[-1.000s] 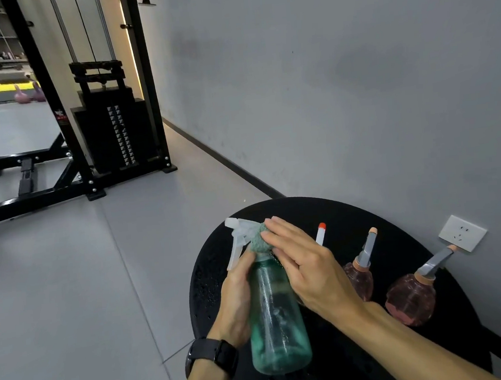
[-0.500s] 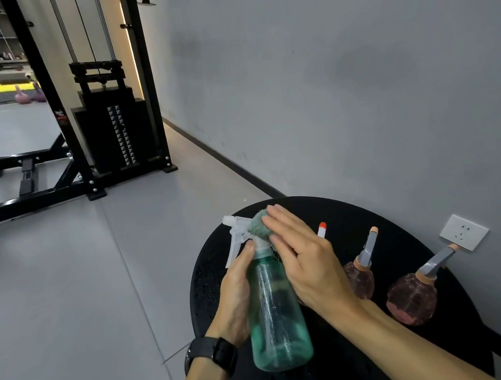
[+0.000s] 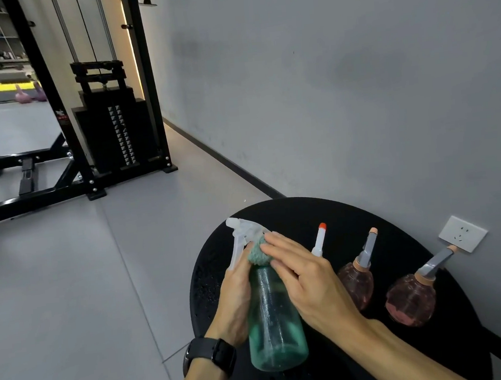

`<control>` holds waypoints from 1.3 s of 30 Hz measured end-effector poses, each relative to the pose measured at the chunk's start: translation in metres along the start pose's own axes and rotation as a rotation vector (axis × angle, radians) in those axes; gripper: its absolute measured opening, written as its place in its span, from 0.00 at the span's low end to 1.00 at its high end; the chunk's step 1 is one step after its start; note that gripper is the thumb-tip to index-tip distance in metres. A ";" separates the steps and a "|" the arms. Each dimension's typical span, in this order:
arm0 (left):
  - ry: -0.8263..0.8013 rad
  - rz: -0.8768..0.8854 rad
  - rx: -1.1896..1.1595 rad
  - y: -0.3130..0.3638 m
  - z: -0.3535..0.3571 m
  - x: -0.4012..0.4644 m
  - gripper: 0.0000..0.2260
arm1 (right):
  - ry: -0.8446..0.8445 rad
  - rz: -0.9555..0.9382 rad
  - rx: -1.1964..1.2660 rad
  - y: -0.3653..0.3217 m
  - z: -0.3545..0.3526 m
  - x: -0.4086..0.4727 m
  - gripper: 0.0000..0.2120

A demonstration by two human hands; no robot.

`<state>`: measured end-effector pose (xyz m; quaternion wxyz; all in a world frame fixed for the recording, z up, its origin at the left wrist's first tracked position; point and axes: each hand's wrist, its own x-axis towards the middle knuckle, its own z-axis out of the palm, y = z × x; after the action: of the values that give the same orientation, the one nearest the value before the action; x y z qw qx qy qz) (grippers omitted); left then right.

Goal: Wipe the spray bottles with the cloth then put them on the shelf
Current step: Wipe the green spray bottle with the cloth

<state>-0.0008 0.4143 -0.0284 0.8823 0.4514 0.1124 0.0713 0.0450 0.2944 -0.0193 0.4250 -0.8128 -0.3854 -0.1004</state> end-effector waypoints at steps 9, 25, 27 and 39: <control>0.098 0.030 -0.011 0.002 -0.005 0.006 0.15 | -0.072 -0.033 -0.008 0.003 -0.003 -0.031 0.18; 0.130 0.002 0.018 -0.004 -0.002 0.008 0.17 | -0.056 -0.081 -0.043 0.006 -0.005 -0.034 0.18; 0.110 -0.014 0.002 -0.007 0.000 0.008 0.16 | -0.041 -0.081 -0.048 0.002 -0.003 -0.021 0.17; 0.176 -0.049 -0.007 -0.008 -0.009 0.012 0.18 | -0.073 -0.123 -0.112 0.001 0.004 -0.028 0.17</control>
<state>0.0085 0.4195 -0.0412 0.8720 0.4375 0.2005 0.0894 0.0257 0.2821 -0.0360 0.3578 -0.8132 -0.4437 -0.1179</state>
